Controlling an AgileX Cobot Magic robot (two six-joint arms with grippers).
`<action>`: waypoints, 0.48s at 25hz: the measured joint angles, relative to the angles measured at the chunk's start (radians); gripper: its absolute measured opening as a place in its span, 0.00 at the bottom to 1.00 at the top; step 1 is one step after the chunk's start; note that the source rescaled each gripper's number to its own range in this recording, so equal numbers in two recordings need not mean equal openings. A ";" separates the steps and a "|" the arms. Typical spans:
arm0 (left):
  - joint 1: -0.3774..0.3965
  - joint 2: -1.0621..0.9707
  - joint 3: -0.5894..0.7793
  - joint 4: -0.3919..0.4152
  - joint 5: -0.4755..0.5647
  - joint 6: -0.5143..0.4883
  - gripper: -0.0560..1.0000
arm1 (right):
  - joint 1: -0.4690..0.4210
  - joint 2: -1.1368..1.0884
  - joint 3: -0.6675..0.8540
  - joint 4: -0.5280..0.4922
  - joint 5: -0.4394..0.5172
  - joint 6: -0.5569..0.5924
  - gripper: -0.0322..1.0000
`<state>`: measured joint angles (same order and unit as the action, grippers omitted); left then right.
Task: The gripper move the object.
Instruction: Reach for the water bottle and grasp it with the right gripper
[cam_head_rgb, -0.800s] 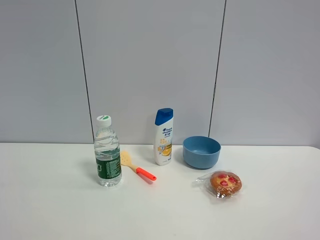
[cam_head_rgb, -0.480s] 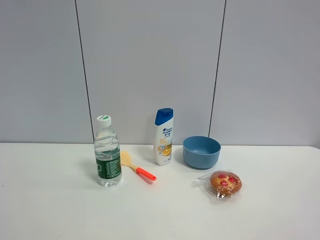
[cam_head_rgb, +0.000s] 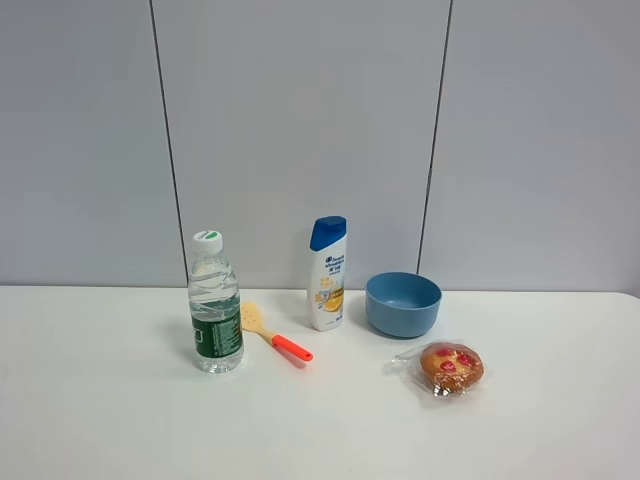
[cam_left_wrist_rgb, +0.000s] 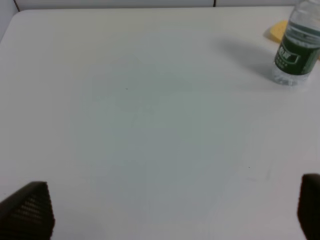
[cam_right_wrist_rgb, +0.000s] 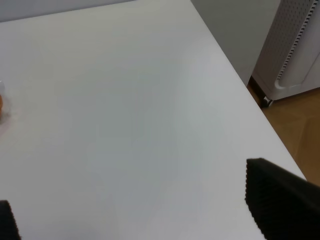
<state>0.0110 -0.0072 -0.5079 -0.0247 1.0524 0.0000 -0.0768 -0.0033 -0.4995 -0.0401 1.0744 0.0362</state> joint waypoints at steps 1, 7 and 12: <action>0.000 0.000 0.000 0.000 0.000 0.000 1.00 | 0.000 0.000 0.000 0.000 0.000 0.000 0.92; 0.000 0.000 0.000 0.000 0.000 0.000 1.00 | 0.000 0.000 0.000 0.000 0.000 0.000 0.92; 0.000 0.000 0.000 0.000 0.000 0.000 1.00 | 0.000 0.000 0.000 0.000 0.000 0.000 0.92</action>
<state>0.0110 -0.0072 -0.5079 -0.0247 1.0524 0.0000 -0.0768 -0.0033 -0.4995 -0.0401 1.0744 0.0362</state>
